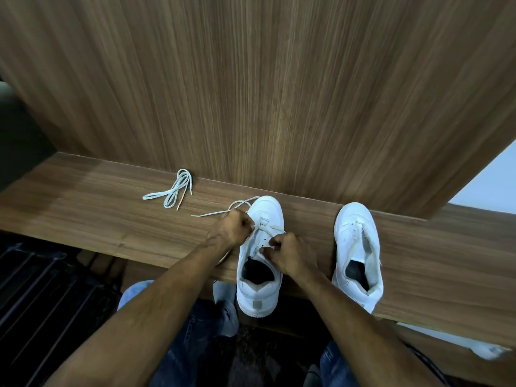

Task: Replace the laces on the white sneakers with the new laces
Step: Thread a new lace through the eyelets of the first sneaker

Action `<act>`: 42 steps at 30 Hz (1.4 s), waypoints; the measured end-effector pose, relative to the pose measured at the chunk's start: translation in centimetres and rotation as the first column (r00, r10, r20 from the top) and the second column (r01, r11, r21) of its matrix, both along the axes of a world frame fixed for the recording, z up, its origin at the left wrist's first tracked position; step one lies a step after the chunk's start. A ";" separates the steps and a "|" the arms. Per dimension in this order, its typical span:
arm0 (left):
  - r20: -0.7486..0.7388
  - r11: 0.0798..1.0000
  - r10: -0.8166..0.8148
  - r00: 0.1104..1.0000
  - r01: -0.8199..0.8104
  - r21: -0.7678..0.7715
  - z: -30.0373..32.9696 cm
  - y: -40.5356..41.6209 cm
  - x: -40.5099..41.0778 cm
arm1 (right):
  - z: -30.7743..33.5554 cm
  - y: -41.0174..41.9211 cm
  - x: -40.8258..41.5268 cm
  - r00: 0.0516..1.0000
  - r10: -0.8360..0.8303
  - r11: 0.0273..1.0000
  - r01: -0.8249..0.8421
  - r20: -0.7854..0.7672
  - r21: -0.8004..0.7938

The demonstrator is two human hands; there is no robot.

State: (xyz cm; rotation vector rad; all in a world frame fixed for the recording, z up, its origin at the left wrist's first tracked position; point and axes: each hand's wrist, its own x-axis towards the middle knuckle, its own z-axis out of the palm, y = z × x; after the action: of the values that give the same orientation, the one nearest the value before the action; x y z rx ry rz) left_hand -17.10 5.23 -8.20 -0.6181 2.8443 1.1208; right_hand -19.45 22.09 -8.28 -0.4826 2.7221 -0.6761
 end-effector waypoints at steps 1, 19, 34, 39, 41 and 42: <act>0.025 0.998 -0.017 1.000 0.018 -0.067 -0.1 -0.1 -0.1 | 0.0 0.0 0.0 1.000 -0.001 1.000 0.001 -0.005 -0.002; -0.164 0.551 0.627 0.762 -0.285 0.784 6.7 -1.7 -1.8 | 0.0 0.2 0.1 1.000 0.001 1.000 -0.001 -0.017 0.018; 0.069 0.958 0.076 0.995 -0.054 -0.281 0.0 0.6 -1.2 | 0.1 0.3 0.3 0.999 0.008 1.000 -0.008 -0.039 0.005; 0.047 0.990 0.060 0.997 -0.065 0.126 1.6 -0.7 -2.0 | 0.0 0.1 0.2 0.999 0.023 0.999 -0.022 -0.023 0.027; -0.061 0.933 0.089 0.994 -0.062 0.355 3.2 -1.3 -2.3 | -0.2 0.0 -0.2 0.999 0.018 1.000 -0.019 0.028 0.010; -0.128 0.905 0.097 0.987 -0.034 0.424 4.6 -1.5 -2.3 | -0.3 -0.1 -0.4 0.996 0.025 0.999 -0.022 0.085 -0.034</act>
State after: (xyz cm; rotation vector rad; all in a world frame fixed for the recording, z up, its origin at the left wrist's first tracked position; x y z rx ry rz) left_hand -19.44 3.71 -3.63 -0.6221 2.5673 1.7911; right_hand -19.89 22.04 -8.58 -0.4821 2.6256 -0.7194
